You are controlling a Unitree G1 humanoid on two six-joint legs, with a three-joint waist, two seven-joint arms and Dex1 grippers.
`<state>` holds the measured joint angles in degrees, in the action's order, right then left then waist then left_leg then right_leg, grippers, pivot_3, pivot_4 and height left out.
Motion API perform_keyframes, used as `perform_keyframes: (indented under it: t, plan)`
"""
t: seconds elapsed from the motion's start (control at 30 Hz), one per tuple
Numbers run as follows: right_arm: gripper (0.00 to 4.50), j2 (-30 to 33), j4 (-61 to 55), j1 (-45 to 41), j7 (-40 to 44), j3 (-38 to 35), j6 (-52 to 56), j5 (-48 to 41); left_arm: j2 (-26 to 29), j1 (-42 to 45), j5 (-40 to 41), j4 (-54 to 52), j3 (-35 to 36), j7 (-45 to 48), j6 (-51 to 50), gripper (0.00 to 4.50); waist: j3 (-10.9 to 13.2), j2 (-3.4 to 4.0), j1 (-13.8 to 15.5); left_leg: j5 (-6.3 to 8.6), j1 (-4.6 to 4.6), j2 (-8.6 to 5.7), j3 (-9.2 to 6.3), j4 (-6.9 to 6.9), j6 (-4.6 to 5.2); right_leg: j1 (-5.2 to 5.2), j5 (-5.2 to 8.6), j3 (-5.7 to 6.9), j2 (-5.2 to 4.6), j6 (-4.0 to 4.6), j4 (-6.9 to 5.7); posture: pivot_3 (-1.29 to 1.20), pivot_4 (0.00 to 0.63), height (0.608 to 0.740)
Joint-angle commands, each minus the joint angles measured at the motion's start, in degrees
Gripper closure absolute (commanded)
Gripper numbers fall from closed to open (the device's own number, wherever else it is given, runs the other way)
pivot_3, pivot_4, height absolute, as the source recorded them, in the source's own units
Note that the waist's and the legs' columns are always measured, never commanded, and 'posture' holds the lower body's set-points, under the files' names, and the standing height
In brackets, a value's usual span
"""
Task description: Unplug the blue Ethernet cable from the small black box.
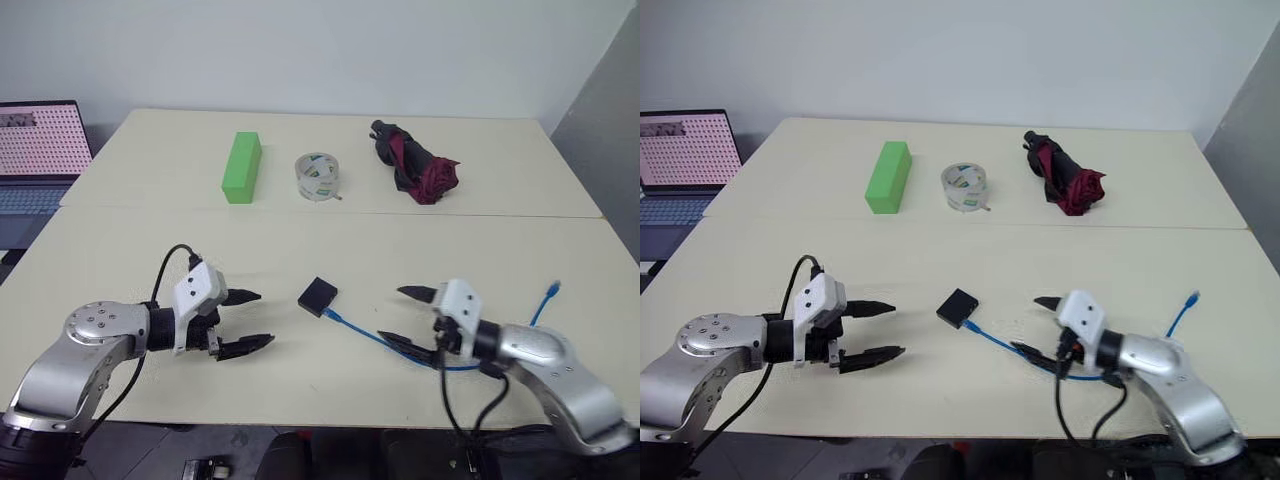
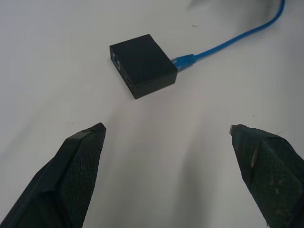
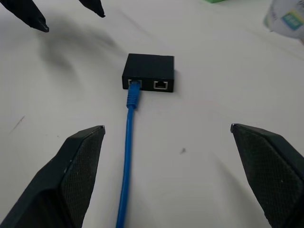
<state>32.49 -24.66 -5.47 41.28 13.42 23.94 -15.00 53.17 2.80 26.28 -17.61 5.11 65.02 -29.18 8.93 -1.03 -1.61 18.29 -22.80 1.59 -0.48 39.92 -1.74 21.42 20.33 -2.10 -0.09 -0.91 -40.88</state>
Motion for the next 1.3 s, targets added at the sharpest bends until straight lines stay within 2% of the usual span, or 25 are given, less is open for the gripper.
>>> perform_keyframes:
  t: [0.03,0.27,0.4,0.7,0.87,0.9,1.03,1.3]
  plan:
    - [0.0,-4.16,4.56,-3.66,-2.02,5.52,-1.06,4.69,2.03,0.53,0.55,-0.83,-0.75,4.02,1.45,0.04,0.0,0.0,-0.06,0.0,0.0,0.0,0.01,0.0,0.0,0.0,0.0,-0.01,0.0,0.0,0.0,0.0,0.15,0.74]
    - [0.0,-10.81,14.25,-7.8,-4.08,10.99,-2.95,10.64,1.19,1.86,-0.6,0.45,-2.47,4.73,2.91,0.04,0.01,0.01,-0.07,0.0,0.02,0.0,0.01,0.01,0.0,0.02,0.0,-0.01,0.0,0.0,-0.03,0.0,0.15,0.74]
    - [0.74,-13.08,16.99,-9.13,-5.56,12.13,-3.17,12.78,0.3,1.69,-1.07,1.45,-2.71,4.21,4.03,0.0,0.0,0.01,-0.19,0.01,0.03,0.04,-0.03,0.0,0.02,0.02,0.0,0.04,0.02,0.0,-0.06,0.0,0.15,0.74]
    - [3.01,-13.89,17.36,-10.59,-4.69,12.24,-2.83,13.88,-1.36,2.96,-2.99,7.7,-3.12,4.27,7.79,0.0,-0.01,0.0,-0.21,0.02,0.08,0.04,-0.1,0.0,0.04,0.0,0.0,0.08,0.05,0.0,-0.14,0.0,0.15,0.74]
    - [4.19,-11.98,15.74,-11.23,-3.38,11.64,-4.73,14.51,-3.82,4.91,-1.51,11.08,-2.57,3.28,6.07,0.0,-0.01,0.0,-0.02,0.02,0.06,0.01,-0.12,0.02,0.04,0.0,0.0,0.1,0.03,0.0,-0.13,0.0,0.15,0.74]
    - [4.32,-9.66,15.43,-11.77,-2.9,12.14,-8.15,17.0,-4.84,5.68,-0.53,12.21,-2.25,2.92,4.68,0.0,0.0,0.01,0.01,0.02,0.03,0.01,-0.16,0.05,0.04,0.0,0.0,0.14,0.03,0.0,-0.13,0.0,0.15,0.74]
    - [4.37,-2.79,15.29,-13.62,-2.56,12.23,-20.68,23.92,-8.29,8.62,4.56,13.91,-0.85,1.19,-2.51,0.0,0.03,0.04,0.17,0.02,-0.02,-0.07,-0.17,0.08,0.05,0.0,0.0,0.16,-0.05,0.0,-0.09,0.0,0.15,0.74]
    - [4.37,4.08,17.22,-17.68,-2.89,11.57,-43.19,31.15,-12.64,13.56,12.37,11.11,-1.06,-0.89,-12.9,0.0,0.03,0.02,-0.26,-0.08,-0.06,0.04,-0.18,0.05,-0.13,0.06,0.0,0.19,0.04,0.0,-0.13,0.0,0.15,0.74]
